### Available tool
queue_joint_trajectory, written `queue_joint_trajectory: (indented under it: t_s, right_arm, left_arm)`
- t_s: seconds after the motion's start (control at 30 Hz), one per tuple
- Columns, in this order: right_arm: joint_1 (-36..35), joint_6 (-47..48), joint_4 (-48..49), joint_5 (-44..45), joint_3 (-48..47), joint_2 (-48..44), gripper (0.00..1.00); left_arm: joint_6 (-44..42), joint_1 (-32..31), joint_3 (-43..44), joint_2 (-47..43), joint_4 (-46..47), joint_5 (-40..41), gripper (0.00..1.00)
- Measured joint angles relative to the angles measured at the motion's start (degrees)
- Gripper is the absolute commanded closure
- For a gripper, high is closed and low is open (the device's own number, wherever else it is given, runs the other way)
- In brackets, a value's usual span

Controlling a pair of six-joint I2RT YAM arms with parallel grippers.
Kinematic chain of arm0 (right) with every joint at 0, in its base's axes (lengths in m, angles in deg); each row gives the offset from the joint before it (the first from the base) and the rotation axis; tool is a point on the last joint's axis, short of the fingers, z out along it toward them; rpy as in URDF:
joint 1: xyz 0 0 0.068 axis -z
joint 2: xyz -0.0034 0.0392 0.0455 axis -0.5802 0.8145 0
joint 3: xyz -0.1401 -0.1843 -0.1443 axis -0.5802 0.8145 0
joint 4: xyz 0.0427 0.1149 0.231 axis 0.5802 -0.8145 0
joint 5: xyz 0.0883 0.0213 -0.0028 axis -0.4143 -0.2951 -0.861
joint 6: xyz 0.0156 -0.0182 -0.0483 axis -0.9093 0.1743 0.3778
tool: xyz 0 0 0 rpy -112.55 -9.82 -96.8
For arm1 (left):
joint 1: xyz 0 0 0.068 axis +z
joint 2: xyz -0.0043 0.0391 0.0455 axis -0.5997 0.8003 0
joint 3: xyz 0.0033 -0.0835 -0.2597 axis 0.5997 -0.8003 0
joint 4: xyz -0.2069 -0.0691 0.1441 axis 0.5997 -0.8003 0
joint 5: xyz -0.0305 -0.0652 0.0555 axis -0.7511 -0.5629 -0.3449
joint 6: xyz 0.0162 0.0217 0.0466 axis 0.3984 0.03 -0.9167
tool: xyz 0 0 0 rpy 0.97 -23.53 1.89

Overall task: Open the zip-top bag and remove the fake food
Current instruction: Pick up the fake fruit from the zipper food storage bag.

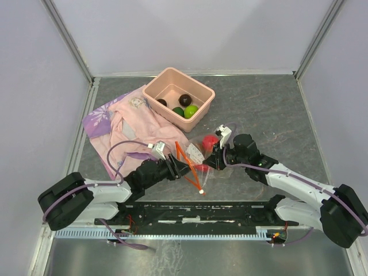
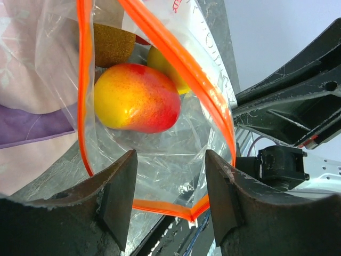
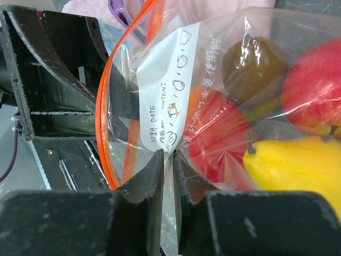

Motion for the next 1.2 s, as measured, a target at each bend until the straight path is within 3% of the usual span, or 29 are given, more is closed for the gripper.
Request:
queue_joint_trajectory:
  t_s: [0.2,0.37,0.5,0.73,1.2]
  right_arm:
    - [0.0,0.9,-0.5,-0.4,0.0,-0.6,0.64]
    - [0.0,2.4,-2.9,1.0,0.0,-3.6,0.63]
    - [0.0,3.9,-6.2,4.2,-1.0,-5.1,0.65]
    - [0.0,5.9,-11.0,9.8,-4.1,-3.7,0.78]
    - [0.0,7.0,-11.7,10.1,-9.2,6.4,0.83]
  left_arm:
    - [0.0,0.0,1.1,2.9,1.1,0.0,0.39]
    - [0.0,-0.2,1.6,6.0,2.5,0.0,0.39]
    - [0.4,-0.2,1.8,7.8,3.4,0.0,0.39]
    - [0.7,-0.2,2.5,9.0,4.1,-0.1,0.39]
    - [1.1,-0.2,3.1,11.2,5.0,-0.1,0.37]
